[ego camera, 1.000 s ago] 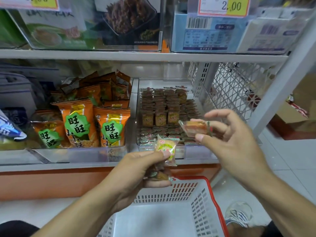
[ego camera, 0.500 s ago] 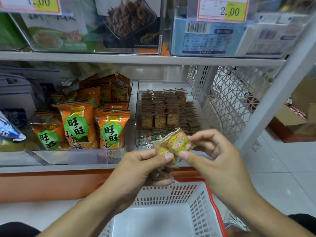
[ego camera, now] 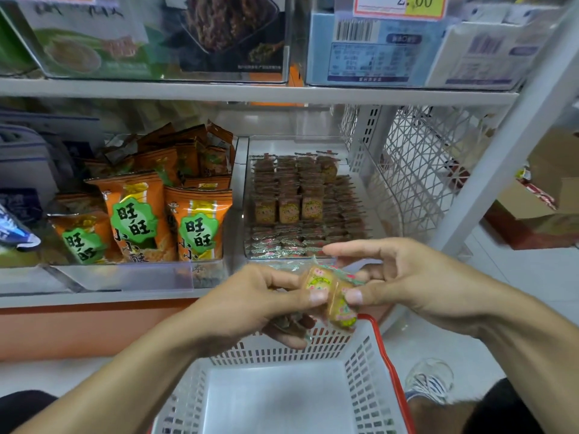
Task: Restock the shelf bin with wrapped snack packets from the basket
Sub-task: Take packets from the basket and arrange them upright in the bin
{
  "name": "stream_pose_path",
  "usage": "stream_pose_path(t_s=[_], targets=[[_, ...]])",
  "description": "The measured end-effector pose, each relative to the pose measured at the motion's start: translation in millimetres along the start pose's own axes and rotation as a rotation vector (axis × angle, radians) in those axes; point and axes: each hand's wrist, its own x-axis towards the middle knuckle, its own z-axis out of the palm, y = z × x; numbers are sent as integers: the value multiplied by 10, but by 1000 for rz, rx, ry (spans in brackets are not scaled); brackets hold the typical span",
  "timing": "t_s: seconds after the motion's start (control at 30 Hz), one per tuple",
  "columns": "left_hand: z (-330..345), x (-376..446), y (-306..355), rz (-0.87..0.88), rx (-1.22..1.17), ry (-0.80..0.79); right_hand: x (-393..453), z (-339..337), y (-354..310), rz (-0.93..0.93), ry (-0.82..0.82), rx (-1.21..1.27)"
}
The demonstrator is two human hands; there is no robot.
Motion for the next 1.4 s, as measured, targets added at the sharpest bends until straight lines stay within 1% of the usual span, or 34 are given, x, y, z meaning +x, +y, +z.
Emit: stream_pose_path(t_s=[0.17, 0.27, 0.33, 0.4, 0.43, 0.5, 0.53, 0.57, 0.63, 0.67, 0.73, 0.83, 0.97, 1.03, 1.13, 1.17, 1.23, 1.3, 1.4], targets=[[-39, 48, -19, 21, 25, -76, 33, -10, -3, 33, 2, 12], [-29, 99, -25, 52, 47, -64, 62, -29, -29, 72, -109, 47], [3, 137, 1, 72, 8, -55, 100, -54, -76, 66, -172, 39], [54, 180, 52, 102, -57, 0, 172, -86, -172, 25, -184, 9], [76, 211, 87, 124, -103, 59, 220, -120, -242, -3, -156, -7], [67, 293, 150, 163, -238, 237, 364, -229, -397, -80, -20, -70], [39, 335, 181, 179, -305, 328, 458, -308, -468, -133, 90, -204], [3, 371, 213, 191, -354, 391, 572, -397, -529, -170, 226, -438], [-56, 420, 265, 203, -415, 404, 864, -565, -582, -155, 447, -983], [-71, 442, 278, 201, -435, 387, 1024, -635, -570, -114, 504, -1140], [-76, 491, 275, 180, -446, 378, 1343, -734, -488, -51, 519, -1231], [-75, 535, 237, 143, -446, 371, 1730, -870, -353, -73, 471, -1221], [-88, 522, 227, 113, -444, 381, 1984, -956, -255, -39, 467, -1059], [-93, 507, 223, 106, -448, 381, 2049, -947, -183, -32, 547, -909], [-107, 503, 202, 97, -463, 388, 2118, -877, -105, -18, 726, -689], [-114, 509, 195, 96, -478, 394, 2140, -847, -88, -8, 757, -601], [-124, 521, 183, 92, -524, 410, 2181, -794, -78, -18, 766, -460], [-134, 530, 175, 86, -571, 424, 2212, -761, -87, -19, 743, -445], [-143, 503, 191, 88, -657, 402, 2153, -691, -127, 38, 691, -532]])
